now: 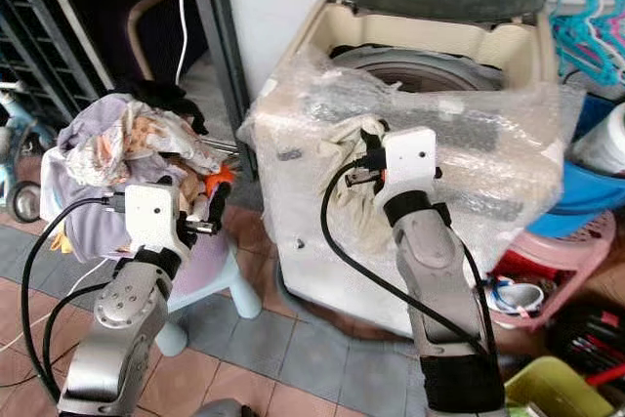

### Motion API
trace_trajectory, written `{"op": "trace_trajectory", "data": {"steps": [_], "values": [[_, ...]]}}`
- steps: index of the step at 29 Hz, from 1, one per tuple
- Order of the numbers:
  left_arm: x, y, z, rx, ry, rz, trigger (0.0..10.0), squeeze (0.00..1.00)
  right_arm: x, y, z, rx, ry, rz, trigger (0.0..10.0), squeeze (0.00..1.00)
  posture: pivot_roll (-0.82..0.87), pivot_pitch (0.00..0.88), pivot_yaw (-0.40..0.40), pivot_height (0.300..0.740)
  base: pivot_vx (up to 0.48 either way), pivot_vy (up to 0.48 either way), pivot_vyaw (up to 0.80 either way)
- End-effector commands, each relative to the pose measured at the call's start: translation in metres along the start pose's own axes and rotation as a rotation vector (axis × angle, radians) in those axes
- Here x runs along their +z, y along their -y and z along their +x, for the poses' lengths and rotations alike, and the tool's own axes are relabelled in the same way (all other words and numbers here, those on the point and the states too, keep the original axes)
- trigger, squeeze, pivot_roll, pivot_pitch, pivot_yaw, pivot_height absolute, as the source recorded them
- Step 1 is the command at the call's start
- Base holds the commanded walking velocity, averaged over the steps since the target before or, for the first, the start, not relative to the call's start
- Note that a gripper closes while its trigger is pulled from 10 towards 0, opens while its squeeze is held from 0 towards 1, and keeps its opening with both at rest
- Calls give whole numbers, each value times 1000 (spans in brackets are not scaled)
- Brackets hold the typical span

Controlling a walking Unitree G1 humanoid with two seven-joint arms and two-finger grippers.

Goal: Clothes washing

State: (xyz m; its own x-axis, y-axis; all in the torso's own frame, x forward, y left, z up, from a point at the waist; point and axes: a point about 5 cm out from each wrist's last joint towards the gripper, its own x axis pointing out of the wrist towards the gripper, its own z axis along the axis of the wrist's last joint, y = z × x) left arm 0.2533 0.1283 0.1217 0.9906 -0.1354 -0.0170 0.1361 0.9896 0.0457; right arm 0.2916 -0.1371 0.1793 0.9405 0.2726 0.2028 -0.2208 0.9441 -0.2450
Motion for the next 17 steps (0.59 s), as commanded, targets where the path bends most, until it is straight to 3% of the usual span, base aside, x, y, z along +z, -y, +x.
{"op": "trace_trajectory", "data": {"steps": [1,8,10,13,14,17], "values": [[1,2,3,-19,-1,-1,10000,0,16,3,7,10,79,-54,10000,0,-90,0,58,740,480,0,644],[0,4,6,-18,-7,4,10000,0,25,30,23,-83,94,-65,10000,0,-89,0,56,740,438,0,157],[0,4,7,-18,-10,8,10000,0,28,53,32,-175,88,-74,10000,0,-82,0,53,740,0,0,0],[0,5,8,-19,-9,6,10000,0,31,73,38,-266,82,-71,10000,0,-79,0,53,740,0,0,0],[0,5,8,-19,-9,6,10000,0,31,73,38,-266,82,-71,10000,0,-79,0,53,740,0,0,0],[0,6,8,-20,-15,1,10000,0,44,111,50,-424,95,-81,10000,0,-73,0,51,740,0,0,0]]}}
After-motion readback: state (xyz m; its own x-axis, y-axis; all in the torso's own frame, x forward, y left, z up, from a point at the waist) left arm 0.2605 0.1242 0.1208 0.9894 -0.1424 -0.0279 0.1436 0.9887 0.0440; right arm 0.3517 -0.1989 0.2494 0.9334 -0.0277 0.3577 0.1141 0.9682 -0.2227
